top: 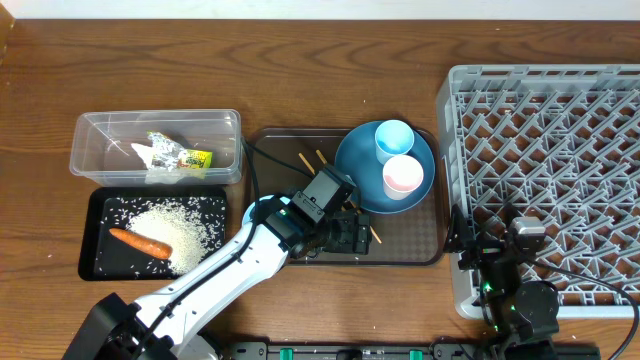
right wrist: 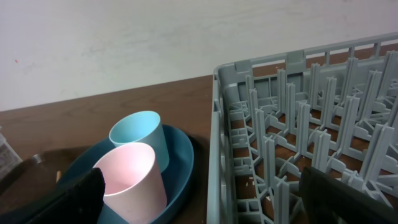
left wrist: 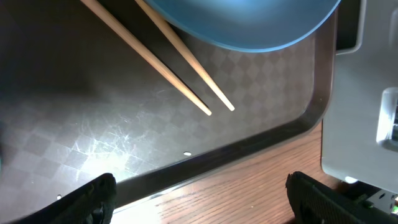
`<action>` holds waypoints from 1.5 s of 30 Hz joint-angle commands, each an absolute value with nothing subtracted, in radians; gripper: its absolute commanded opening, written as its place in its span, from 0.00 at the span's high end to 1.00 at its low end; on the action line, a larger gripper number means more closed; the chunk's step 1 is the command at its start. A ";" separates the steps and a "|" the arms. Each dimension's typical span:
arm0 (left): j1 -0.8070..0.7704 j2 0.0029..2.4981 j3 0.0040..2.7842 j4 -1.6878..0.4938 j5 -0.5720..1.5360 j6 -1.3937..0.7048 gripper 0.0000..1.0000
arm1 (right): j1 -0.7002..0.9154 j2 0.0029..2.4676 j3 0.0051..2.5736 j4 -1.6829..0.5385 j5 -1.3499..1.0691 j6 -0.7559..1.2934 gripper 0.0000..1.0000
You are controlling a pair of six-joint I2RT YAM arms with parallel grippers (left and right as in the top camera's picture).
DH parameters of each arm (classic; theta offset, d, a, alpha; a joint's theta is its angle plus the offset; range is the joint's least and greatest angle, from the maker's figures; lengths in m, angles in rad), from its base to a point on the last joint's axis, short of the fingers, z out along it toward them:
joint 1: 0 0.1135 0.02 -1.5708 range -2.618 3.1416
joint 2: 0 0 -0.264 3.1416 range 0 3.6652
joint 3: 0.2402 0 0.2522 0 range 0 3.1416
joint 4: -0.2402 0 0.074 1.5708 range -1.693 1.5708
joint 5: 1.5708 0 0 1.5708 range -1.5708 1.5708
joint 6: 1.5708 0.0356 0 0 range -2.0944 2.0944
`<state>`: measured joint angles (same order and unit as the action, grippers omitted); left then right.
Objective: Sort waste into correct bins and load items into the dishwasher rack
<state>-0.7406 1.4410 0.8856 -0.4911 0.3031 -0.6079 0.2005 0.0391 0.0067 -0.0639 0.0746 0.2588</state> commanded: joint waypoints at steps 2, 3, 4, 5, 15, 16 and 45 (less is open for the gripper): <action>-0.741 1.442 0.898 -0.496 0.271 -0.572 0.10 | 0.199 0.040 0.006 -0.068 0.075 0.253 0.01; -0.741 1.442 0.898 -0.496 0.270 -0.572 0.10 | 0.199 0.040 0.006 -0.068 0.075 0.253 0.01; -0.741 1.442 0.898 -0.495 0.266 -0.573 0.10 | 0.199 0.040 0.006 -0.068 0.075 0.253 0.01; -0.741 1.442 0.898 -0.496 0.260 -0.573 0.10 | 0.199 0.040 0.006 -0.068 0.075 0.253 0.01; -0.741 1.442 0.898 -0.496 0.222 -0.569 0.10 | 0.199 0.040 0.006 -0.068 0.075 0.253 0.01; -0.741 1.442 0.898 -0.496 0.222 -0.569 0.10 | 0.199 0.040 0.006 -0.068 0.075 0.253 0.01; -0.741 1.442 0.898 -0.523 0.216 -0.533 0.11 | 0.199 0.040 0.006 -0.068 0.075 0.253 0.01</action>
<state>-0.7406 1.4406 0.8856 -0.5167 0.2317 -0.5488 0.2005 0.0391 0.0067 -0.0639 0.0746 0.2588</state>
